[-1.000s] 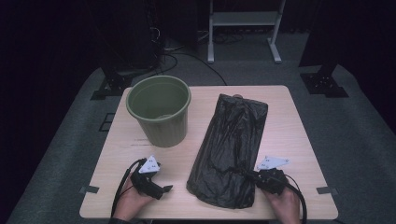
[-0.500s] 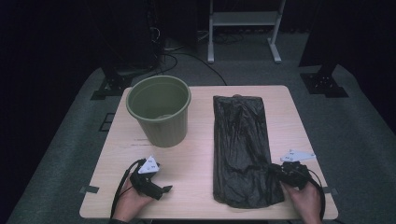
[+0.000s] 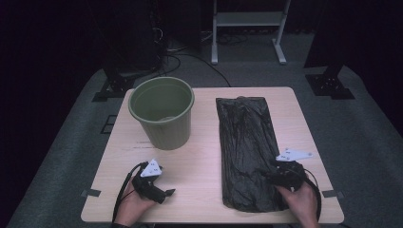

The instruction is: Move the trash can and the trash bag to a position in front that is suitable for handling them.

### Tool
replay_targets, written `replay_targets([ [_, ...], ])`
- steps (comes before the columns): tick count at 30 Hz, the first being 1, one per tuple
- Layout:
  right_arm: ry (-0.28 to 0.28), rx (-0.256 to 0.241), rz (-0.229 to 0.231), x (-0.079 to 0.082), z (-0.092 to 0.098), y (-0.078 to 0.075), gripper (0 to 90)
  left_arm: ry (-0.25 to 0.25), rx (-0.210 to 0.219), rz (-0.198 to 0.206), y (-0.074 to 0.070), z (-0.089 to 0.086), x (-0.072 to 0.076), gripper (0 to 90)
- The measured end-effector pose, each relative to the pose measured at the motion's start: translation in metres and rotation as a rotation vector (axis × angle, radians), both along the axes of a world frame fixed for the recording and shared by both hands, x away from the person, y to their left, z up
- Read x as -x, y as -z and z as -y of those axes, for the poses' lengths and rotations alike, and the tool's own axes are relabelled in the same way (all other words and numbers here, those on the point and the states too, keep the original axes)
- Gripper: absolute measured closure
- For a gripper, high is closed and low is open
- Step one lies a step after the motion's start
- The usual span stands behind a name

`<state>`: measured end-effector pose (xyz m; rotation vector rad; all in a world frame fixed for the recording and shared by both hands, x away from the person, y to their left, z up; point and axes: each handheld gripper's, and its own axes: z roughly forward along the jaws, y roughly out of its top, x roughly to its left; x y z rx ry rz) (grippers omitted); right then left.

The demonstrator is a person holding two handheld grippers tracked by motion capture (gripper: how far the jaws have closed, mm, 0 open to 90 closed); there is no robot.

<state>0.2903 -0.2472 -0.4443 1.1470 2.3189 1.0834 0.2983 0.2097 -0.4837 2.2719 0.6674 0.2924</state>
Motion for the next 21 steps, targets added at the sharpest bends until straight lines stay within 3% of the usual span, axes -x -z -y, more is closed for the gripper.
replay_targets([
  [12, -0.146, 0.001, -0.034, -0.011, -0.081, 0.008, 37.3, 0.000, 0.000, 0.000, 0.000, 0.000, 0.000, 0.0],
  [18, -0.158, 0.022, -0.044, -0.020, -0.106, 0.018, 31.8, 0.000, 0.001, 0.000, 0.000, 0.000, 0.000, 0.0],
  [21, -0.151, 0.048, -0.057, -0.022, -0.113, 0.025, 34.0, 0.000, 0.000, 0.000, 0.000, 0.000, 0.000, 0.0],
])
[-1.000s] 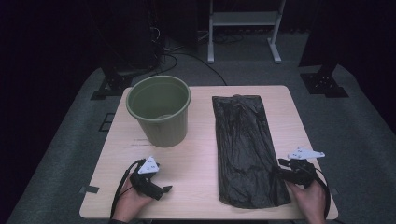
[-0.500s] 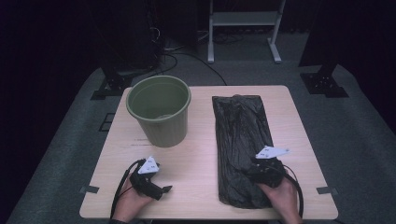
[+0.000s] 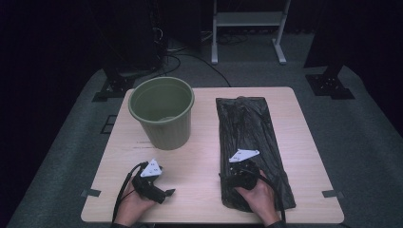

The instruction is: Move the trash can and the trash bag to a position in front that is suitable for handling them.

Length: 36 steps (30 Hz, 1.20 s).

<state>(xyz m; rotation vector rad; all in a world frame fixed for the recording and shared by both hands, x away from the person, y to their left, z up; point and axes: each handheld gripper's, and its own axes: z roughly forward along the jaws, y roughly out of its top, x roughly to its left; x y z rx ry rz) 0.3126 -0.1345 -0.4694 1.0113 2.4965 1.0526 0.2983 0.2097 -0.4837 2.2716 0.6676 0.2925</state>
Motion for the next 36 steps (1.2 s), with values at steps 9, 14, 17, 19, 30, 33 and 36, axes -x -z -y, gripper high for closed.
replay_targets([
  [9, 0.024, 0.019, -0.002, 0.001, 0.012, 0.004, 76.6, 0.000, 0.000, 0.000, 0.000, 0.000, 0.000, 0.0],
  [14, 0.016, 0.030, -0.015, 0.001, 0.023, 0.002, 86.5, 0.000, 0.000, 0.000, 0.000, 0.000, 0.000, 0.0],
  [17, 0.008, 0.028, -0.012, 0.004, 0.032, -0.001, 86.9, 0.000, 0.000, 0.000, 0.000, 0.000, 0.000, 0.0],
  [19, -0.004, 0.030, -0.010, 0.008, 0.039, -0.003, 86.9, 0.000, 0.000, 0.000, 0.000, 0.000, 0.000, 0.0],
  [30, -0.015, 0.024, -0.037, 0.042, 0.083, -0.005, 80.6, -0.002, 0.000, 0.000, 0.000, 0.000, 0.000, 0.0],
  [33, -0.007, -0.011, -0.033, 0.049, 0.092, -0.008, 67.8, -0.002, 0.000, 0.000, 0.000, 0.000, 0.000, 0.0],
  [36, -0.011, -0.058, -0.007, 0.053, 0.099, -0.017, 52.9, -0.002, 0.000, 0.000, 0.000, 0.000, 0.000, 0.0],
])
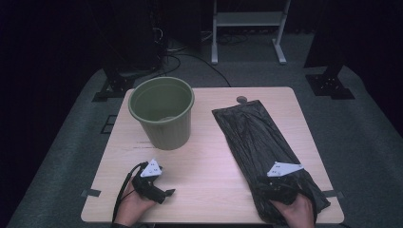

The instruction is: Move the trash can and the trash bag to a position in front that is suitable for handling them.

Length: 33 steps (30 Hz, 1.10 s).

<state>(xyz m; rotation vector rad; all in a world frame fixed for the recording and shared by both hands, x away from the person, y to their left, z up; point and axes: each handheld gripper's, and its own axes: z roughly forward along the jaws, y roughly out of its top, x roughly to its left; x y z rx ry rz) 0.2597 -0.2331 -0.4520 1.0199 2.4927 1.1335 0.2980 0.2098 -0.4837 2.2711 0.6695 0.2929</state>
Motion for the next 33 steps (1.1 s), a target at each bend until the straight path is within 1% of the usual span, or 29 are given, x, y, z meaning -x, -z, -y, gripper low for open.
replay_targets([
  [1, -0.002, -0.018, 0.011, 0.000, 0.002, -0.004, 48.4, 0.000, 0.000, 0.000, 0.000, 0.000, 0.000, 0.0],
  [2, 0.008, -0.027, 0.026, -0.001, 0.004, -0.007, 41.3, 0.000, 0.000, 0.000, 0.000, 0.000, 0.000, 0.0],
  [3, 0.030, -0.032, 0.040, -0.004, 0.005, -0.010, 33.2, 0.000, 0.000, 0.000, 0.000, 0.000, 0.000, 0.0],
  [6, 0.100, -0.029, 0.048, -0.018, 0.009, -0.011, 18.6, 0.000, 0.000, 0.000, 0.000, 0.000, 0.000, 0.0],
  [7, 0.109, -0.017, 0.047, -0.024, 0.009, -0.010, 13.7, 0.000, 0.000, 0.000, 0.000, 0.000, 0.000, 0.0],
  [8, 0.129, -0.011, 0.055, -0.029, 0.009, -0.009, 12.7, 0.000, 0.000, 0.000, 0.000, 0.000, 0.000, 0.0],
  [9, 0.136, -0.023, 0.059, -0.034, 0.009, -0.008, 11.8, 0.000, 0.000, 0.001, 0.000, 0.000, 0.000, 0.0],
  [10, 0.136, -0.042, 0.050, -0.039, 0.010, -0.006, 10.3, 0.000, 0.000, 0.000, 0.000, 0.000, 0.000, 0.0],
  [11, 0.146, -0.038, 0.044, -0.044, 0.009, -0.005, 7.4, 0.000, -0.001, 0.001, 0.000, 0.000, 0.000, 0.0],
  [13, 0.191, -0.004, 0.060, -0.052, 0.007, -0.002, 3.4, 0.000, -0.001, 0.001, 0.000, 0.000, 0.000, 0.0],
  [14, 0.202, -0.001, 0.056, -0.057, 0.006, 0.000, 2.1, 0.000, -0.001, 0.001, 0.000, 0.000, 0.000, 0.0],
  [16, 0.232, 0.006, 0.066, -0.064, 0.006, 0.004, 0.3, 0.000, 0.000, 0.001, 0.000, 0.000, 0.000, 0.0],
  [18, 0.252, 0.011, 0.049, -0.071, 0.006, 0.010, 0.1, 0.000, -0.001, 0.000, 0.000, 0.000, 0.000, 0.0],
  [19, 0.260, 0.036, 0.038, -0.074, 0.005, 0.013, 0.0, 0.000, -0.001, 0.000, 0.000, 0.000, 0.000, 0.0],
  [21, 0.261, 0.063, 0.017, -0.078, 0.005, 0.020, 0.0, -0.001, -0.001, 0.000, 0.000, 0.000, 0.000, 0.0],
  [26, 0.250, 0.073, -0.008, -0.082, 0.004, 0.030, 0.0, -0.011, 0.002, 0.001, 0.000, -0.002, 0.000, 0.0],
  [28, 0.251, 0.084, -0.006, -0.083, 0.004, 0.033, 0.0, -0.017, -0.002, 0.002, 0.000, -0.005, -0.001, 0.0],
  [31, 0.256, 0.094, 0.001, -0.082, 0.004, 0.033, 0.0, -0.031, 0.006, 0.003, -0.002, -0.008, 0.000, 0.0],
  [33, 0.255, 0.090, 0.006, -0.082, 0.004, 0.034, 0.0, -0.041, 0.016, 0.000, -0.004, -0.010, 0.000, 0.0],
])
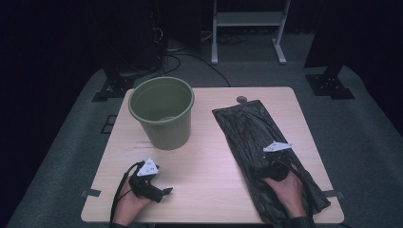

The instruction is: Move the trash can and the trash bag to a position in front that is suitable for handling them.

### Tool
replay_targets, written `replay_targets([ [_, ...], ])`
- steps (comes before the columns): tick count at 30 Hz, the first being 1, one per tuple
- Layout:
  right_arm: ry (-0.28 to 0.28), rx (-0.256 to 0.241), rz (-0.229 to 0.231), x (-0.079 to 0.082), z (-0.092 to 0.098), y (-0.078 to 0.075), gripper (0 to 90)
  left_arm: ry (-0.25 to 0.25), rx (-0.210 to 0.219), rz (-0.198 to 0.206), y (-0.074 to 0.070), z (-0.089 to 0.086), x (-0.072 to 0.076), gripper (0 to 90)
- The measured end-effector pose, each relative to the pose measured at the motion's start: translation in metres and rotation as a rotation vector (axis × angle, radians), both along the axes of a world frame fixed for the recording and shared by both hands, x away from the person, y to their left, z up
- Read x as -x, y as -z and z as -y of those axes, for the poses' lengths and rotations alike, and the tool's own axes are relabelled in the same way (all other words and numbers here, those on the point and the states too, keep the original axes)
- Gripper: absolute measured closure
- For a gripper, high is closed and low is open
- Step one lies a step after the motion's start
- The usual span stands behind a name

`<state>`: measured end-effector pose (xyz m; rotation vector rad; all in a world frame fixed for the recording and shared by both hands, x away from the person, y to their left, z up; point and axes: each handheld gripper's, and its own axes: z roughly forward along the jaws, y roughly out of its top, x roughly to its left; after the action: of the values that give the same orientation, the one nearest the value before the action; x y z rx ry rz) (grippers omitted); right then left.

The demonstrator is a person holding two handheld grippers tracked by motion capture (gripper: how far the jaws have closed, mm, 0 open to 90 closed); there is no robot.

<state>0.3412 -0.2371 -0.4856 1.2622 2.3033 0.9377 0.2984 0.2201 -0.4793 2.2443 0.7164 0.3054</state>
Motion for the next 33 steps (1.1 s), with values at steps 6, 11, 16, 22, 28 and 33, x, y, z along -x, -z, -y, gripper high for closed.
replay_targets([
  [6, 0.012, -0.009, 0.013, 0.002, 0.001, 0.001, 0.0, -0.015, 0.010, -0.002, -0.010, -0.007, 0.001, 0.0],
  [11, 0.013, -0.011, 0.016, 0.002, 0.001, 0.002, 0.0, -0.022, 0.026, 0.002, -0.022, -0.009, 0.004, 0.0],
  [16, 0.012, -0.011, 0.016, 0.002, 0.001, 0.002, 0.0, -0.042, 0.037, -0.011, -0.035, -0.008, 0.005, 0.0],
  [22, 0.012, -0.011, 0.016, 0.002, 0.001, 0.002, 0.0, -0.046, 0.055, 0.015, -0.059, -0.009, 0.006, 0.0],
  [28, 0.011, -0.010, 0.016, 0.002, 0.001, 0.002, 0.0, -0.064, 0.066, 0.034, -0.082, -0.014, 0.008, 0.0],
  [33, 0.011, -0.010, 0.016, 0.002, 0.001, 0.002, 0.0, -0.074, 0.085, 0.038, -0.099, -0.020, 0.006, 0.0],
])
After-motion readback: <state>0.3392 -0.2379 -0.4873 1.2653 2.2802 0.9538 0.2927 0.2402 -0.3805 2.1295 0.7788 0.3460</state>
